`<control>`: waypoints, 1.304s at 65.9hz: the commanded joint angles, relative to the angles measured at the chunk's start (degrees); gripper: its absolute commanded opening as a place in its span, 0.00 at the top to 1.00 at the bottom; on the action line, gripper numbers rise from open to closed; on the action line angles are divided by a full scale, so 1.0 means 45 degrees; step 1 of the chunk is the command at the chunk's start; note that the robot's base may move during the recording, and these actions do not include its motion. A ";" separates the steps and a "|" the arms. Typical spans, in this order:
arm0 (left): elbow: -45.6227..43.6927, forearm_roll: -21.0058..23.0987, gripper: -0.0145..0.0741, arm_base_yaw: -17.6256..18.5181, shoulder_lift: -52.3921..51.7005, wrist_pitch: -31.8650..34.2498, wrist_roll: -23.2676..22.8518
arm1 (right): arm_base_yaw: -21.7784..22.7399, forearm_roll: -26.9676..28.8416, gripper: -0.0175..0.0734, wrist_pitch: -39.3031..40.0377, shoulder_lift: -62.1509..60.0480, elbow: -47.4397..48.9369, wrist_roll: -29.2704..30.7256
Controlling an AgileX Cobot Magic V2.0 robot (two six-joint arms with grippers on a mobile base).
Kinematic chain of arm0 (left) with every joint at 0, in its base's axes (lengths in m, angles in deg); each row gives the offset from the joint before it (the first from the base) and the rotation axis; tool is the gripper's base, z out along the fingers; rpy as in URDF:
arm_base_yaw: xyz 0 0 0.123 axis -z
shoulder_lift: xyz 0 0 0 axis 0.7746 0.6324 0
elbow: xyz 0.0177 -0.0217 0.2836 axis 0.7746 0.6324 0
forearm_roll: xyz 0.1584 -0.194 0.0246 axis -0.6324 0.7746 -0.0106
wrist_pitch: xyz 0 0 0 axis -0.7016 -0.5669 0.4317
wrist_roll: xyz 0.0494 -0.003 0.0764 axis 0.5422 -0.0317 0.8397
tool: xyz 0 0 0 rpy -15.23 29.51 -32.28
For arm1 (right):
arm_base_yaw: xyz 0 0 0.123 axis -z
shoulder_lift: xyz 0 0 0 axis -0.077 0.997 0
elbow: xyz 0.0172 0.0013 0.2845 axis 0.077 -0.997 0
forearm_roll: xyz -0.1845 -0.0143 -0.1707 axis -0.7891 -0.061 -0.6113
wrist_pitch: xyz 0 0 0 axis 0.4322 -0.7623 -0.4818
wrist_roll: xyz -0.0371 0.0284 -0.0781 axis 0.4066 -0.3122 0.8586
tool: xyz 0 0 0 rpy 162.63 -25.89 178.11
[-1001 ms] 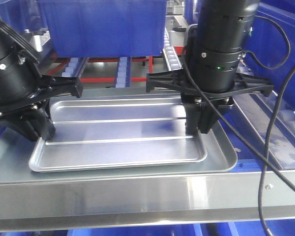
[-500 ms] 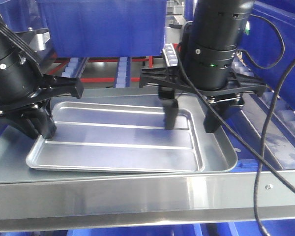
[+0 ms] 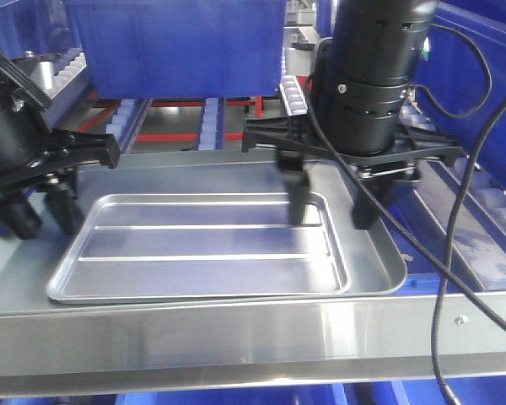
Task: Grab silver tray and stack on right shelf
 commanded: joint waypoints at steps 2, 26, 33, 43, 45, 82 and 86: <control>-0.0387 -0.0076 0.94 -0.0004 -0.0460 0.0217 0.0050 | 0.0047 -0.0096 0.78 0.0282 -0.0677 0.0416 0.0064; -0.0066 0.0056 0.94 -0.0016 -0.1422 0.0581 0.0050 | -0.0278 -0.0377 0.75 0.1256 -0.1487 0.0257 0.0428; 0.1033 0.0763 0.94 -0.0007 -0.2597 0.1992 0.0050 | -0.0603 -0.1120 0.75 0.2306 -0.2340 -0.0564 0.0616; 0.3358 0.0798 0.94 -0.0007 -0.4958 0.4679 0.0050 | -0.1014 -0.2469 0.75 0.4948 -0.4145 -0.2452 0.0627; 0.3674 0.0689 0.94 -0.0007 -0.5444 0.5018 0.0050 | -0.1063 -0.2707 0.75 0.5587 -0.4540 -0.2854 0.0627; 0.7305 -0.2259 0.94 -0.0007 -1.6939 0.3561 0.0050 | -0.1068 -0.5363 0.75 0.9727 -1.3991 -0.9960 0.0615; 0.7305 -0.2101 0.94 -0.0007 -1.7986 0.2944 0.0050 | -0.1068 -0.5363 0.75 0.9687 -1.5183 -1.0493 0.0615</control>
